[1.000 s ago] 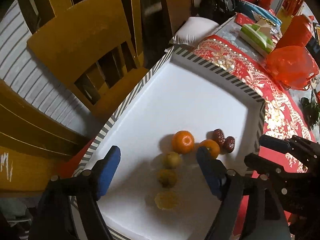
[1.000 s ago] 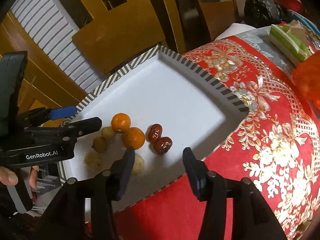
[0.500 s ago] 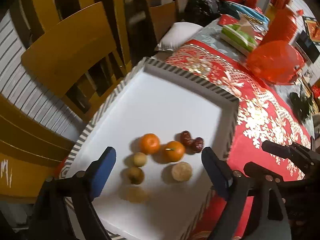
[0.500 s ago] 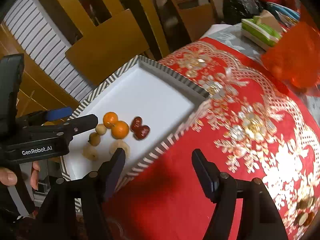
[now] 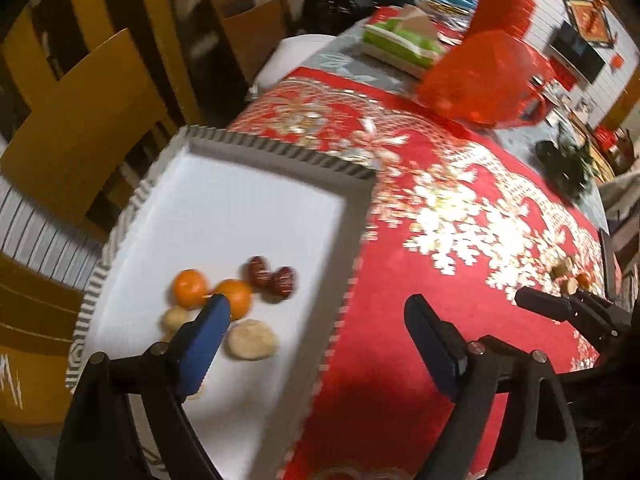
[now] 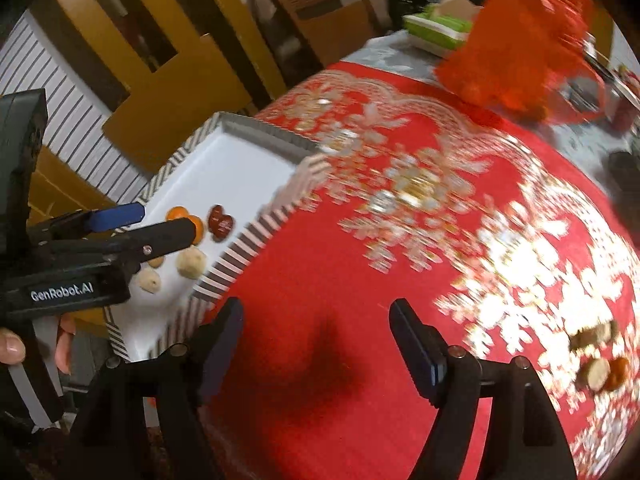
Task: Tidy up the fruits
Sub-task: 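Move both grippers back over the remaining fruits on the tablecloth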
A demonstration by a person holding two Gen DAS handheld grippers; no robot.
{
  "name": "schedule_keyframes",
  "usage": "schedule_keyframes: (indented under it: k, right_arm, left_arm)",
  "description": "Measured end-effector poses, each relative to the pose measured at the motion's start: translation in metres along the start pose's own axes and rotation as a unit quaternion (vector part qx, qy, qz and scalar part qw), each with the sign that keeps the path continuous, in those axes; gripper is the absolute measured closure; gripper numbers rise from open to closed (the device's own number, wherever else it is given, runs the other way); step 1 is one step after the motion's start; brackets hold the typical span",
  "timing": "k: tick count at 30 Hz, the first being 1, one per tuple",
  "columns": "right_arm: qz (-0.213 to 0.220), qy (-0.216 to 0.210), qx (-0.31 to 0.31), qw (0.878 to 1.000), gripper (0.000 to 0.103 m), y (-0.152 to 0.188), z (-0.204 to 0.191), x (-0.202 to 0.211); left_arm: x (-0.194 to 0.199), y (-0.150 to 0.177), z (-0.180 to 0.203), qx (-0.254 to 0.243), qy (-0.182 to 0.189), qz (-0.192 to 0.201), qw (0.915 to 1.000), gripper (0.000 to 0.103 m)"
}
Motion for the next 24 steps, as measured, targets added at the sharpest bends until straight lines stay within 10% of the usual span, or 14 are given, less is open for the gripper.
schedule_keyframes:
  k: [24]
  right_arm:
    - [0.028,0.076,-0.143,0.986,0.023,0.053,0.156,0.070]
  left_arm:
    - [-0.032,-0.026,0.178,-0.148,0.087,-0.023,0.9848,0.015]
Point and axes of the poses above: each gripper's, at about its wrist camera, not at the fingertips, and x roughly against the way its jaws point, z to its right, y to its underside, the point moved 3 cm from there along -x, roughly the way its jaws point, and after that the axes turned 10 degrees about -x, right-handed, at the moved point
